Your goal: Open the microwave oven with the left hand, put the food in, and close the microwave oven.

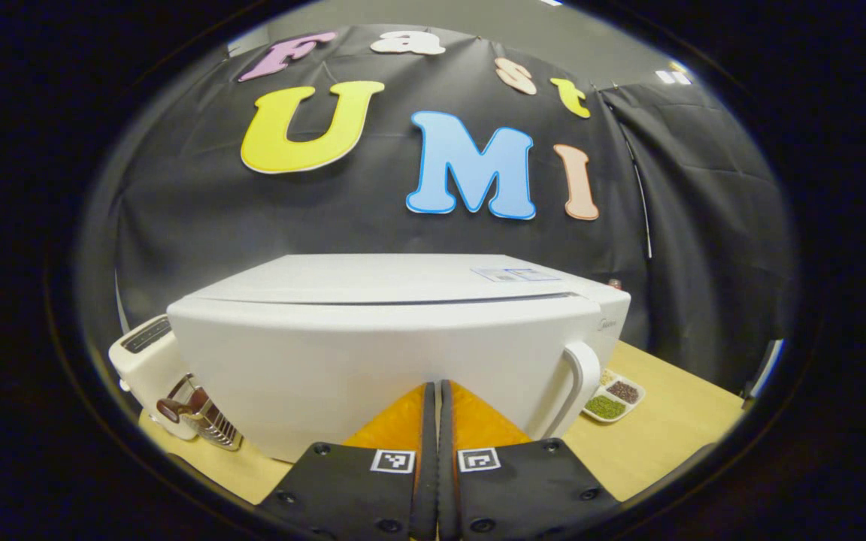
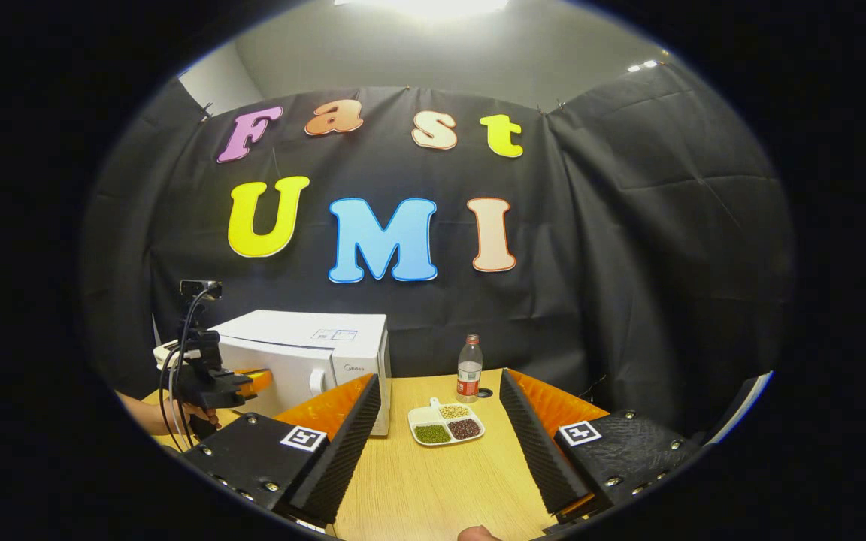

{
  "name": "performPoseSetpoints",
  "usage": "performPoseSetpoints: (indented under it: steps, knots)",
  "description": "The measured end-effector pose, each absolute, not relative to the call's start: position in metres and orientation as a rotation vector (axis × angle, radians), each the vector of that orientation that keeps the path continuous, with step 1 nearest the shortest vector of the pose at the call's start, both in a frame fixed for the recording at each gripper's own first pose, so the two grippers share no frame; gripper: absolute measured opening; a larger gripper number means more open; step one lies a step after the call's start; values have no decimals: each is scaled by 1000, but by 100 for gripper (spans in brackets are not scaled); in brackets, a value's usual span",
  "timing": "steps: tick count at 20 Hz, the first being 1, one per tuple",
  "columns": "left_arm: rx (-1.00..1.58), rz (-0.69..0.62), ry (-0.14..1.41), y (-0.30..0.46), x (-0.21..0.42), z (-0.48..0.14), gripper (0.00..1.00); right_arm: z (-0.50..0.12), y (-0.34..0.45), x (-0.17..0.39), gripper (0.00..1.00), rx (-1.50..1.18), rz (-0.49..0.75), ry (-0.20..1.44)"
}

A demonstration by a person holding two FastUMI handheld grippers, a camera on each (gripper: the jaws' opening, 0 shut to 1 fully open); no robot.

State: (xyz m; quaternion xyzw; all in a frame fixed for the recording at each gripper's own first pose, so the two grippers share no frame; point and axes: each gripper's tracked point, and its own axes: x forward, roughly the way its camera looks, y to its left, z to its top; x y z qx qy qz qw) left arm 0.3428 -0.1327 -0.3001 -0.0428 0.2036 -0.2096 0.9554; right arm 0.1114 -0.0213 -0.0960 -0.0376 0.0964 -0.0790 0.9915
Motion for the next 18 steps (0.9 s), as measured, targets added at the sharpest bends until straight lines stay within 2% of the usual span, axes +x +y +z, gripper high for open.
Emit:
performPoseSetpoints:
  steps: [3,4,7,8,11,12,14,17,18]
  knots:
    - [-86,-405,404,-130,345,-301,10,-98,-21,112,96,-82,-159,196]
    - [-87,-397,403,-130,345,-301,7,-99,-21,112,96,-82,-160,200]
    - [-76,-372,414,-130,354,-306,10,-101,-20,112,96,-79,-160,202]
    - [-100,-372,420,-134,349,-303,6,-102,-19,112,96,-78,-158,206]
    - [-55,-371,420,-135,348,-300,7,-103,-13,110,96,-70,-147,206]
    - [-62,-382,402,-137,343,-290,10,-102,-11,109,96,-67,-141,203]
    - [-80,-395,360,-137,329,-262,7,-98,-6,107,96,-59,-114,186]
    - [-78,-391,313,-134,294,-223,10,-93,3,103,97,-41,-48,174]
    - [-76,-389,296,-132,281,-209,4,-91,5,99,97,-33,-22,169]
